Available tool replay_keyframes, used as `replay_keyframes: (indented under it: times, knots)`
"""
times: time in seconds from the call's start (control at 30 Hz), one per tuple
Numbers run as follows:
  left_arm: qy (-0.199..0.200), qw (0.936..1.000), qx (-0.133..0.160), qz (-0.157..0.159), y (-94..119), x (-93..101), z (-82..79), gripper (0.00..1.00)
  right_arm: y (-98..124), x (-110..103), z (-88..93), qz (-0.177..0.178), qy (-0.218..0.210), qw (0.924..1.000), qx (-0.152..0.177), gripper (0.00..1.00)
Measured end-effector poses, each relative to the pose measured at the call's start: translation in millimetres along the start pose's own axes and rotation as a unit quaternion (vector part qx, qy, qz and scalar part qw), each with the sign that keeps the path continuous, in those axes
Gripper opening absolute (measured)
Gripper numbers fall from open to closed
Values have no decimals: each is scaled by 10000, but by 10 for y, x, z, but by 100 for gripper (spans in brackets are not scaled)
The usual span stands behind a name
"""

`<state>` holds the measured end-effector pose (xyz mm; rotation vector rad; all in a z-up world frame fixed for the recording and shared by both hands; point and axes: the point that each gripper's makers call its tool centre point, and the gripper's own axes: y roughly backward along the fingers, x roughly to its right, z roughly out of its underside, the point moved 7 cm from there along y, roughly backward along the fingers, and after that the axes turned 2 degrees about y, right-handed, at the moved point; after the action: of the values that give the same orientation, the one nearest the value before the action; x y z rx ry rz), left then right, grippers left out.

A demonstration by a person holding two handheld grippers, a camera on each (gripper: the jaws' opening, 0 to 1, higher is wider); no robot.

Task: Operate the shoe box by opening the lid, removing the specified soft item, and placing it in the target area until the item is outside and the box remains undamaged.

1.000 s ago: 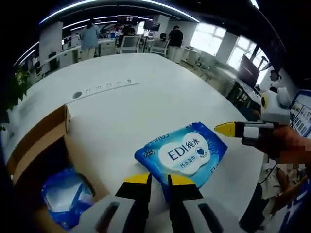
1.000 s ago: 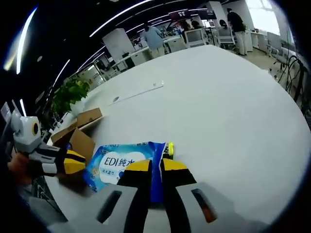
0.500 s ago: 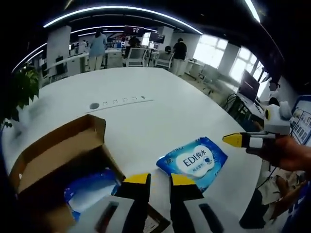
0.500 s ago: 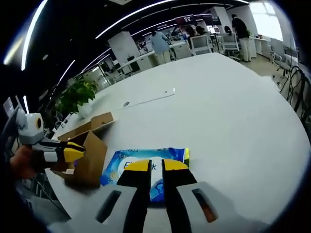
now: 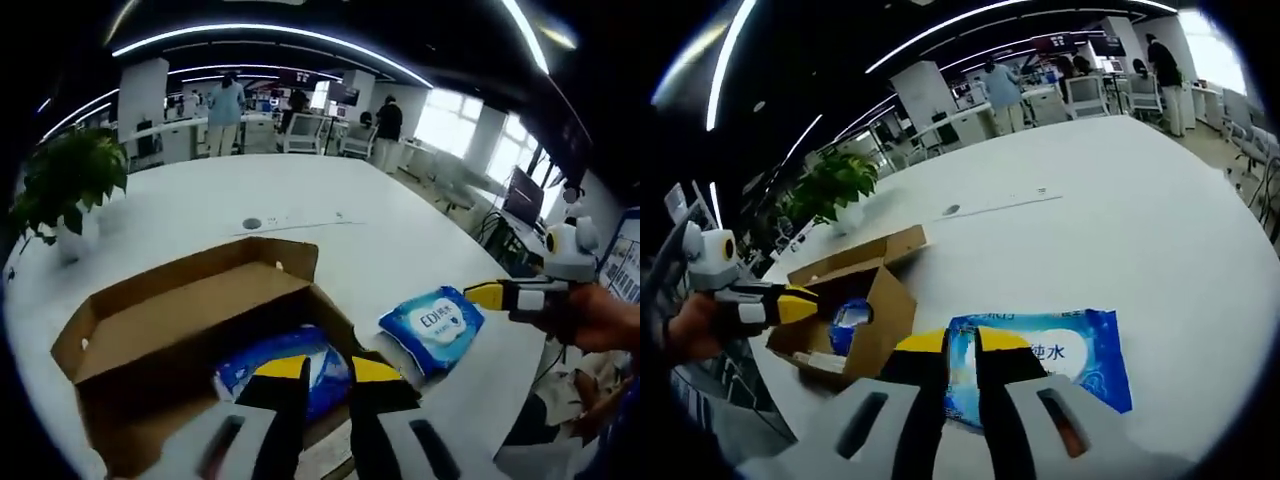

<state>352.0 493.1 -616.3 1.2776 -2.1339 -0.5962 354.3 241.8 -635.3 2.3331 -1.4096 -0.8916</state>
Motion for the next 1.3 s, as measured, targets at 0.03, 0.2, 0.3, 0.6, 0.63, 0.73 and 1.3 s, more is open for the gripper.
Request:
replay_keyframes:
  times: [0.03, 0.2, 0.3, 0.6, 0.63, 0.73, 1.3]
  knots:
    - [12, 10000, 14, -20, 32, -47, 8, 15, -14, -27, -2, -22, 16, 10000, 0, 10]
    - [79, 9999, 62, -99, 258, -323, 94, 18, -171, -394, -3, -450, 291, 9985, -105, 16]
    - [57, 9999, 51, -114, 381, -464, 155, 22, -239, -604, 4, -708, 486, 9962, -149, 23]
    - [-14, 9997, 164, -197, 769, -810, 296, 33, -325, -972, 105, -1142, 890, 9887, -382, 35]
    - [-22, 9996, 168, -215, 795, -839, 315, 34, -338, -1009, 131, -1193, 938, 9874, -437, 36]
    - [37, 9994, 186, -274, 891, -960, 384, 36, -358, -1092, 190, -1251, 1105, 9843, -576, 37]
    - [149, 9992, 118, -347, 1076, -1186, 618, 38, -450, -1357, 329, -1444, 1369, 9767, -809, 39]
